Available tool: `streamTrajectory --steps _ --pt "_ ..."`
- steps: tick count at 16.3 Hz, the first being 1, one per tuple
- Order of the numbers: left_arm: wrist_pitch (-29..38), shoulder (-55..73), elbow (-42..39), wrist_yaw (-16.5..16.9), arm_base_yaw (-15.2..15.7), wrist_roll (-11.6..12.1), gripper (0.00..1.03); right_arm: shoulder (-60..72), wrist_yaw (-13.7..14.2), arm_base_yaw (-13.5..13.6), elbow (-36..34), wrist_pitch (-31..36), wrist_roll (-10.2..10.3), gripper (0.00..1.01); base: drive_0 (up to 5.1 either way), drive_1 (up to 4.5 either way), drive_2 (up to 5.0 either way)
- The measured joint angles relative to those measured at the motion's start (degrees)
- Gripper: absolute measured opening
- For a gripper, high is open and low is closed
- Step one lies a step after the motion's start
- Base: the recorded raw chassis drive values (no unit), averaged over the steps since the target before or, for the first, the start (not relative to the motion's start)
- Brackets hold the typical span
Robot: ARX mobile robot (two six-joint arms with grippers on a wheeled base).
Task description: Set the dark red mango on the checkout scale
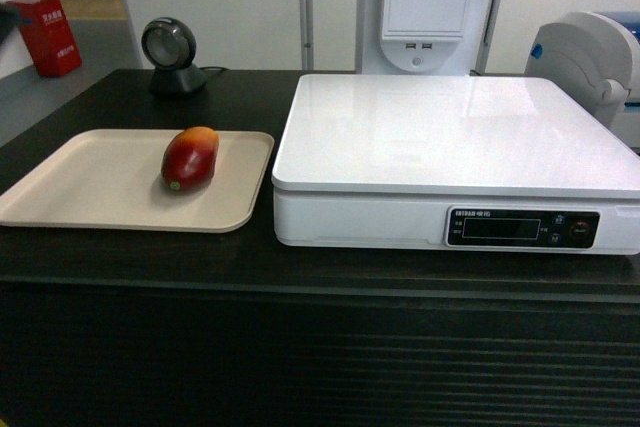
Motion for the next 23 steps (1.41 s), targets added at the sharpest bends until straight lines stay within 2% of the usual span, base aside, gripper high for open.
streamTrajectory --steps 2,6,11,13,16,19,23 --pt "-4.57 14.32 10.95 1.14 -1.97 0.39 0.98 0.0 0.0 0.0 0.0 -0.02 0.0 0.98 0.0 0.0 0.0" --pt "-14.36 33.31 30.86 1.86 -4.85 1.92 0.98 0.0 0.0 0.0 0.0 0.0 0.0 0.98 0.0 0.0 0.0" --pt "-24.52 44.37 45.92 2.14 -5.25 1.9 0.98 0.0 0.0 0.0 0.0 0.0 0.0 0.98 0.0 0.0 0.0" --pt "-29.16 46.51 51.15 3.34 -4.9 1.38 0.98 0.0 0.0 0.0 0.0 0.0 0.0 0.98 0.0 0.0 0.0" --pt "-36.24 49.68 56.87 4.22 -4.33 -1.42 0.98 0.0 0.0 0.0 0.0 0.0 0.0 0.98 0.0 0.0 0.0" --pt "-43.15 51.67 61.02 4.2 -4.31 -2.64 0.98 0.0 0.0 0.0 0.0 0.0 0.0 0.98 0.0 0.0 0.0" --pt "-48.41 53.37 62.95 4.15 -4.28 -2.29 0.98 0.0 0.0 0.0 0.0 0.0 0.0 0.98 0.0 0.0 0.0"
